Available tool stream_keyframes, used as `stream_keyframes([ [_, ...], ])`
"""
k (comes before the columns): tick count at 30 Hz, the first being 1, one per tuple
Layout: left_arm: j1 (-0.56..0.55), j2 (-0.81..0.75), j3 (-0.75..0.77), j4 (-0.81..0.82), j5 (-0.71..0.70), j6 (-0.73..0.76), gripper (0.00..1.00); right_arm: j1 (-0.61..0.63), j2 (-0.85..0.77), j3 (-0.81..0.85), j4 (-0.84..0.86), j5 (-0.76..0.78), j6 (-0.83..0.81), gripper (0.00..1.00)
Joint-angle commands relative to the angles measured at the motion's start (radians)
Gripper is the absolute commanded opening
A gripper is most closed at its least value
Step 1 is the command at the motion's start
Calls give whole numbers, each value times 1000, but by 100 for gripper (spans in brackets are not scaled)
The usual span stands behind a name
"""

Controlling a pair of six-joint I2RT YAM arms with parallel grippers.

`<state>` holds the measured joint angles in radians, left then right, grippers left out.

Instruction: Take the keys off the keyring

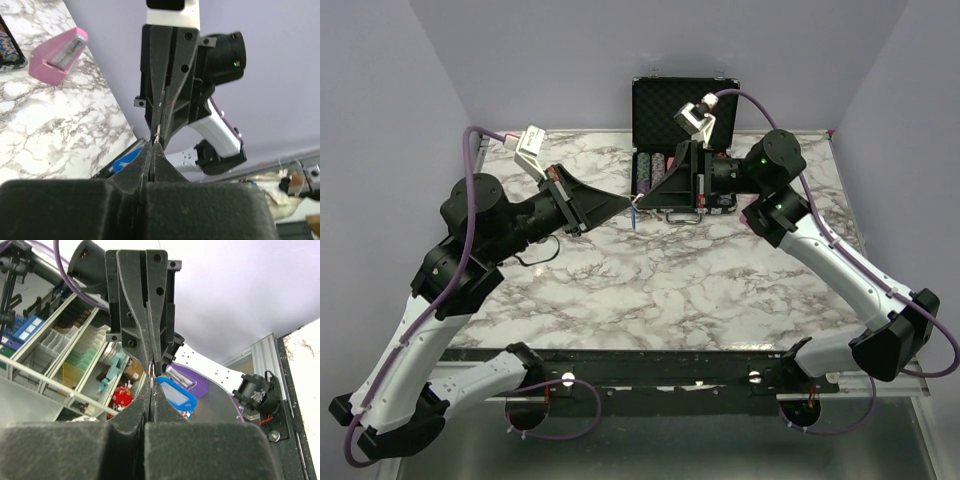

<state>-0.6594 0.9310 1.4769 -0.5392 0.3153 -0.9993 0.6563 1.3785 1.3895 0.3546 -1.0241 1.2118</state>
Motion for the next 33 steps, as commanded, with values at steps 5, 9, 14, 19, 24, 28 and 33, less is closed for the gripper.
stream_keyframes([
  [5,-74,-61,-82,177,-298,-142,0,-3,-39,-23,-40,110,-41,1],
  [9,-121,-69,-93,206,-433,-156,0,0,-42,-43,-16,127,-31,1],
  [14,-146,-38,-63,231,-509,-164,0,5,-44,-55,4,144,-18,1],
  [19,-155,-1,-23,225,-489,-130,0,3,-50,-55,-2,145,-26,1],
  [24,-155,5,-13,211,-484,-101,0,6,-65,-63,-39,154,-55,1],
  [28,-155,11,14,174,-489,-65,0,5,-75,-63,-89,156,-93,1],
  [33,-155,11,55,99,-522,-16,0,3,-81,-47,-172,170,-155,1],
])
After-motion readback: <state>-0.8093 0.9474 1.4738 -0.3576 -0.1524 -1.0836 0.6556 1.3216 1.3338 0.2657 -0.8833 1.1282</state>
